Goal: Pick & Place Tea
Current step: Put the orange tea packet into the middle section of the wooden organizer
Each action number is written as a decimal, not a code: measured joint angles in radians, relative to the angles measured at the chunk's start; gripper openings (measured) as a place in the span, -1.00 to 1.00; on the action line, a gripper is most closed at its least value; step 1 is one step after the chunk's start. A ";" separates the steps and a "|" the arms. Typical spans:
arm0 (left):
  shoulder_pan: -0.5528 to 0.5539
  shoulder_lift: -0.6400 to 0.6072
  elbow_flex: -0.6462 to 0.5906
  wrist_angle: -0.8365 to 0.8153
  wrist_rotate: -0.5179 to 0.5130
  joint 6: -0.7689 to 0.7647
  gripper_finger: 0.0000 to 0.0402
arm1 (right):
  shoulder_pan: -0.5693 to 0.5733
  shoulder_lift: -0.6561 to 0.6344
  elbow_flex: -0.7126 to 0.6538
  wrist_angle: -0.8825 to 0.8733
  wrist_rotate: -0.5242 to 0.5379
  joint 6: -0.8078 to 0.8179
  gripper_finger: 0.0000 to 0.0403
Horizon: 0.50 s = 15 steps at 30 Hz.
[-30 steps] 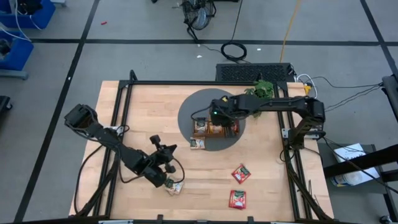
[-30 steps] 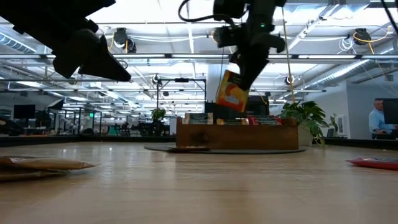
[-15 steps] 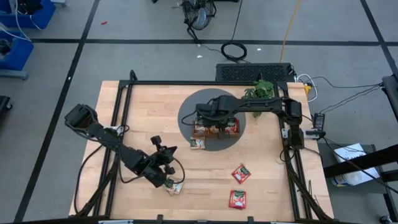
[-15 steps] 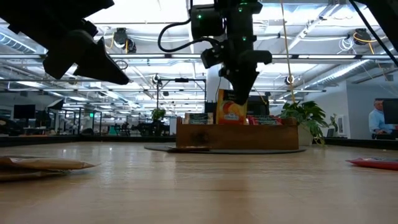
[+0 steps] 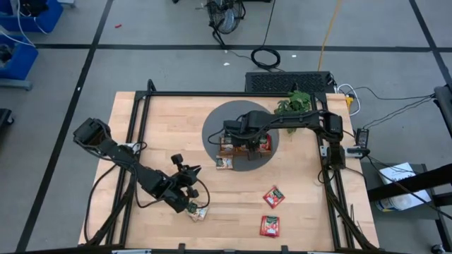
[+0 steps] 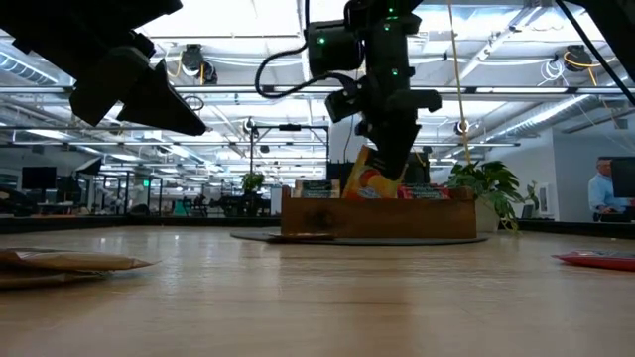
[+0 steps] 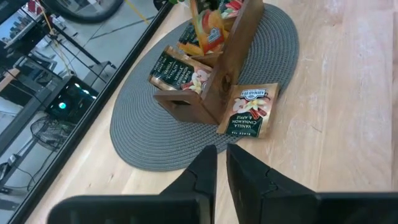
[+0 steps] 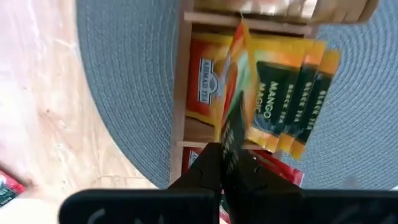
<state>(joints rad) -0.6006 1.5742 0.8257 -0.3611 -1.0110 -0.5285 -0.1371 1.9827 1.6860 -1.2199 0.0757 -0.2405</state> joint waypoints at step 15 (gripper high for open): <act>0.022 0.000 0.000 0.000 0.000 0.000 -0.96 | 0.002 0.000 0.012 -0.082 0.053 0.004 -1.00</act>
<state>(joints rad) -0.5790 1.5742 0.8257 -0.3607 -1.0111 -0.5289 -0.1356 1.9823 1.6981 -1.3015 0.1291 -0.2370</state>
